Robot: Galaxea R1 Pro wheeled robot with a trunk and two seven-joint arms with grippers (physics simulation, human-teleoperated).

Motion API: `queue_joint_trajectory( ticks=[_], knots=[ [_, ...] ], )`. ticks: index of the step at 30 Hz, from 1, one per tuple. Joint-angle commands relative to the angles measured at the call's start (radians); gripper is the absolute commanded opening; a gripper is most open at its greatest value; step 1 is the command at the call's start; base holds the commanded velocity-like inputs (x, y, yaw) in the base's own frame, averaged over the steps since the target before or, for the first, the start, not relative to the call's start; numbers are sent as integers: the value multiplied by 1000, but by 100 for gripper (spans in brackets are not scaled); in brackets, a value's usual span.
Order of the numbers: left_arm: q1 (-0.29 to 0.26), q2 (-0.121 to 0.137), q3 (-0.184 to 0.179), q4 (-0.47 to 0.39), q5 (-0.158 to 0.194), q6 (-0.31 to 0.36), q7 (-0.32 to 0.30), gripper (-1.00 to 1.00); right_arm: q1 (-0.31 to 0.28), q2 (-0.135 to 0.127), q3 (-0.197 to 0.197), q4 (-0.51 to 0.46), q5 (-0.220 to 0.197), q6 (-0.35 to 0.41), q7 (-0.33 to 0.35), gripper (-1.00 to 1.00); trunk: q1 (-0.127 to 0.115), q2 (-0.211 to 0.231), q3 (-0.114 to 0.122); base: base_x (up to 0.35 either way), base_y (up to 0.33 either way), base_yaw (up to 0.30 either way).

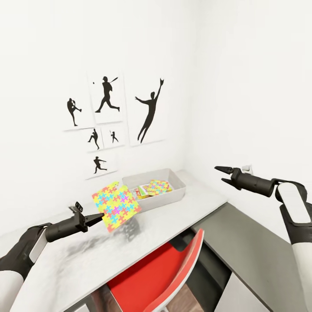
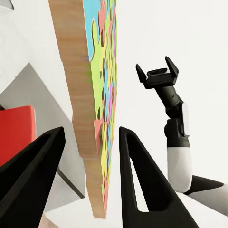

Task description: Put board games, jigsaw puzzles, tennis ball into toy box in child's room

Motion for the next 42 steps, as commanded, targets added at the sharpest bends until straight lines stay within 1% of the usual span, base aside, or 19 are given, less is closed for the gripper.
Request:
queue_joint_trajectory(
  ticks=[1, 6, 16, 20, 31, 42],
  knots=[
    [-1, 0, -1, 0, 2, 11, -3, -100, -2, 0, 2, 2, 10, 4, 9, 100, 1, -2, -2, 62, -39, 0],
    [-1, 0, -2, 0, 2, 10, -2, -100, -2, 0, 6, 4, 10, 4, 9, 100, 1, -2, -2, 62, -15, 0],
    [-1, -1, -2, 0, 1, 9, -1, -100, -2, 3, 7, 3, 13, 4, 8, 100, 1, -2, -2, 267, -1, 0],
    [-1, -1, -2, 0, 2, 9, -2, -100, -3, 4, 7, 3, 15, 4, 8, 100, 1, -2, -2, 111, 0, 36],
    [-1, -1, -2, 0, 1, 9, -1, -100, -3, 5, 7, 2, 18, 4, 7, 100, 1, -2, -2, 84, -64, 265],
    [-1, -1, -2, 0, 2, 9, -2, -100, -3, 8, 7, 2, 19, 4, 7, 100, 1, -2, -2, 12, -9, 291]
  ],
)
